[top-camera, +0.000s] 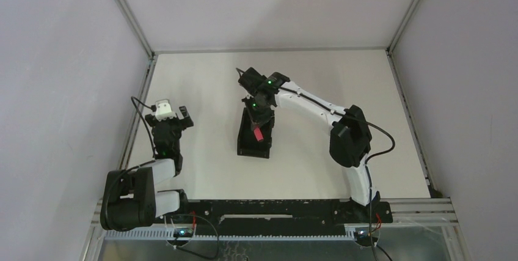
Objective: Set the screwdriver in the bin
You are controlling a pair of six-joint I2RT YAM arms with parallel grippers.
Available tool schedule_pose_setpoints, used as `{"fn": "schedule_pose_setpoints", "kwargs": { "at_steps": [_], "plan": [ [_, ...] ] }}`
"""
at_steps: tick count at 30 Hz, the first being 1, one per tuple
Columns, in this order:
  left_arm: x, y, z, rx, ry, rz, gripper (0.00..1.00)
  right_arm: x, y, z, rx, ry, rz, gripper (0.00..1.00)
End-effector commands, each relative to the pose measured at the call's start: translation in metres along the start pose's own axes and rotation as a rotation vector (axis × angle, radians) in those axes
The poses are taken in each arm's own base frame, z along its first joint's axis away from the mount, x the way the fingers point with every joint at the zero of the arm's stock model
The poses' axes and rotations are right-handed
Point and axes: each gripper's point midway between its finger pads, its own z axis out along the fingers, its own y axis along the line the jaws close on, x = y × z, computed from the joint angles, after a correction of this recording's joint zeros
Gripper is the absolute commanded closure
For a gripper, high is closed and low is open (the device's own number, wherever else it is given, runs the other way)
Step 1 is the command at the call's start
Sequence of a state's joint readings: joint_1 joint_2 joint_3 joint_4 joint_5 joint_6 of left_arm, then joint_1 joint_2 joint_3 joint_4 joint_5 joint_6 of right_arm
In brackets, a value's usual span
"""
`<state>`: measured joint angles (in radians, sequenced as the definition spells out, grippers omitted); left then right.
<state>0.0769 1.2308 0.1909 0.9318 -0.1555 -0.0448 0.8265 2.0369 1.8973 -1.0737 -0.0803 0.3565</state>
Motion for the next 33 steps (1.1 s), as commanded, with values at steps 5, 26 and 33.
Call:
{"fn": "schedule_pose_setpoints", "kwargs": {
  "at_steps": [5,26,33],
  "plan": [
    [-0.027,-0.002,0.009,-0.003,-0.071,0.002,0.00,0.008,-0.004,0.051,0.032,0.050,-0.024,1.00],
    [-0.027,-0.002,0.009,-0.003,-0.071,0.002,0.00,-0.024,0.015,-0.038,-0.020,-0.205,-0.029,0.56],
    [-0.027,-0.002,0.009,-0.004,-0.071,0.002,0.00,-0.027,-0.002,-0.108,-0.018,-0.472,-0.126,0.00]
  ]
}}
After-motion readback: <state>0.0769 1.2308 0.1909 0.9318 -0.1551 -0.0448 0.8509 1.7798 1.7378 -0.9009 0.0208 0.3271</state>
